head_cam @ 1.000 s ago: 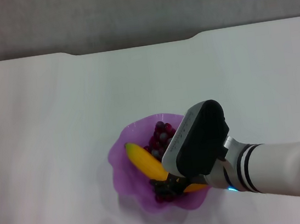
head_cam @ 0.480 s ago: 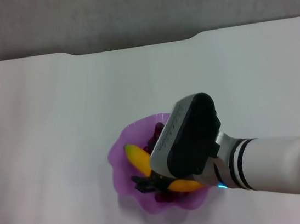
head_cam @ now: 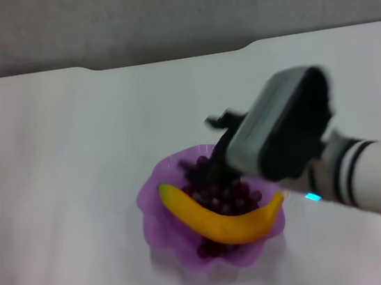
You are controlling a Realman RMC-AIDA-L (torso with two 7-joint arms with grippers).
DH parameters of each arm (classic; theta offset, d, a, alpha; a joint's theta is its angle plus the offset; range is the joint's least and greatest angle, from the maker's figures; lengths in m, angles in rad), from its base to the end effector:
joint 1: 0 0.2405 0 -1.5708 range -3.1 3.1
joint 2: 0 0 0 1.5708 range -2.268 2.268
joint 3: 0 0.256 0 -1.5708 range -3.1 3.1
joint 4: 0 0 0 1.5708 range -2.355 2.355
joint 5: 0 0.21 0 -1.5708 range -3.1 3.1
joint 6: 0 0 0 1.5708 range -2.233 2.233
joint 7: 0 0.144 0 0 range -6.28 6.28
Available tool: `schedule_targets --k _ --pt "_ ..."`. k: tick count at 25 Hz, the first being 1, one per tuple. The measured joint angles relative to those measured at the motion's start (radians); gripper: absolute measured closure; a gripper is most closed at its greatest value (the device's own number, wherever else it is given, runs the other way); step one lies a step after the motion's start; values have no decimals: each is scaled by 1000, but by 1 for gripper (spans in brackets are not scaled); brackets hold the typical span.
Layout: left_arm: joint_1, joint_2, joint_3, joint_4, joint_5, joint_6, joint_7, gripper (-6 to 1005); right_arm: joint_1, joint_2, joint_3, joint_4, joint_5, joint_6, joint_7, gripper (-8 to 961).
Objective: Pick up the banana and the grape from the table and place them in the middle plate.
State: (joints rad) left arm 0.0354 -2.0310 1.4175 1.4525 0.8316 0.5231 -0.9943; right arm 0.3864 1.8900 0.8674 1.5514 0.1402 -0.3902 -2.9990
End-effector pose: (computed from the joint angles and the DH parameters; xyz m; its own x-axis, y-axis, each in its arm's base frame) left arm -0.2332 0.3342 0.1298 0.7854 -0.1631 0.5971 0.5544 -0.2434 -0.7958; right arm 0.1162 0.3236 -0.0746 0.9663 -0.1186 -0.2287 -0.2421 -0.7213 -0.6489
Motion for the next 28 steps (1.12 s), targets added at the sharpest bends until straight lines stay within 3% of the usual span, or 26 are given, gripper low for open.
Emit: schedule_targets --k 3,6,14,22,28 --pt "-4 0 1 -2 30 0 -30 123 -94 19 78 37 -61 45 0 93" --pt "-7 0 -1 -2 66 0 -65 123 -161 17 158 64 -66 82 0 94" --pt "-23 2 -5 -10 126 1 -141 123 -191 1 240 66 -20 78 5 101" --pt "-34 2 -2 -11 140 5 -165 123 -177 -56 290 41 117 69 1 102" --pt "-39 2 1 -12 153 6 -185 123 -137 -141 307 -16 289 70 0 102"
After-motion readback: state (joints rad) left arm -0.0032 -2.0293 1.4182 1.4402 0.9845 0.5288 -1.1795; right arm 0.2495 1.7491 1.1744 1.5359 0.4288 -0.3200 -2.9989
